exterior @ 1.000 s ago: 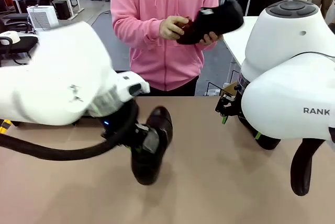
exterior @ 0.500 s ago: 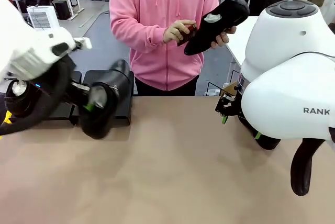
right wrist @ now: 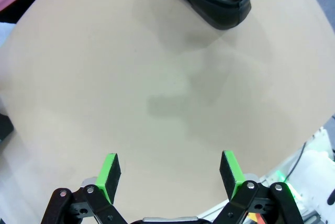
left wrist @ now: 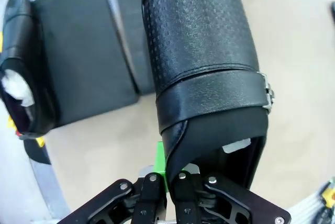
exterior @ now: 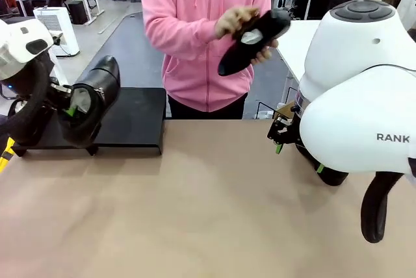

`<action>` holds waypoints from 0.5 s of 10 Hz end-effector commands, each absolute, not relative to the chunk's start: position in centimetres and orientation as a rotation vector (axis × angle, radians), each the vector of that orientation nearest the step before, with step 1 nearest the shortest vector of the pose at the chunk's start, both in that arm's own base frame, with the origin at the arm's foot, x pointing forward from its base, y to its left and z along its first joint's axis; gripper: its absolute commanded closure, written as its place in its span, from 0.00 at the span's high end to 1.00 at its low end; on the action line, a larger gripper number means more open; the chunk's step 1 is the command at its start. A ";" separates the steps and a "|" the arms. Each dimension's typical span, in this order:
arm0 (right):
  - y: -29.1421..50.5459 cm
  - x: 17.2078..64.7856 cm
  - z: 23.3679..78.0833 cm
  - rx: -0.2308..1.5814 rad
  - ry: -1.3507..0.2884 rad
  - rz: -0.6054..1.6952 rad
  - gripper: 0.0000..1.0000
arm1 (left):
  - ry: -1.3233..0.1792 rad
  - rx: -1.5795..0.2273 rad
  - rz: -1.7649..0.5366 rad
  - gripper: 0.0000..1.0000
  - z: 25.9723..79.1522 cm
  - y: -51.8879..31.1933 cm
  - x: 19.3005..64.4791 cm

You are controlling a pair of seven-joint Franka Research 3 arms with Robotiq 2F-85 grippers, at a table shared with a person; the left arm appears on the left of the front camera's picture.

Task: Organize the shoes by placing them on the stand.
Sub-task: Place the Shoe from the middle of the table onto the Shoes Stand.

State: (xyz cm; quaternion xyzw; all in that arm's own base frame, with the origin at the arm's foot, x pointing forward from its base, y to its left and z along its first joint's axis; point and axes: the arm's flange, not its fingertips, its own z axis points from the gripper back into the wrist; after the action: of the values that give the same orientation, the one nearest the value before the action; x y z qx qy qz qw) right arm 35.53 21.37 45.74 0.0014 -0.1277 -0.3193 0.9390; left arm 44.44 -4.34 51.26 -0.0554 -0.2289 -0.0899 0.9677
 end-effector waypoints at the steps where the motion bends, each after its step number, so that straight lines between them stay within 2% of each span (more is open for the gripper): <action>1: 21.4 35.9 45.9 0.022 -0.258 -0.629 1.00 | -0.490 -0.037 -0.093 0.00 49.9 -3.0 47.4; 5: 21.4 35.9 45.9 0.022 -0.258 -0.629 1.00 | -0.496 -0.023 -0.005 0.00 47.3 0.8 50.9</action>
State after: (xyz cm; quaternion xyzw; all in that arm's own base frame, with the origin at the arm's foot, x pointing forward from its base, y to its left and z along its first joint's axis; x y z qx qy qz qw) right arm 35.53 21.37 45.74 0.0015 -0.1277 -0.3192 0.9390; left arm 50.08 0.40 46.53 -0.0195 -0.2378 -0.0178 0.9709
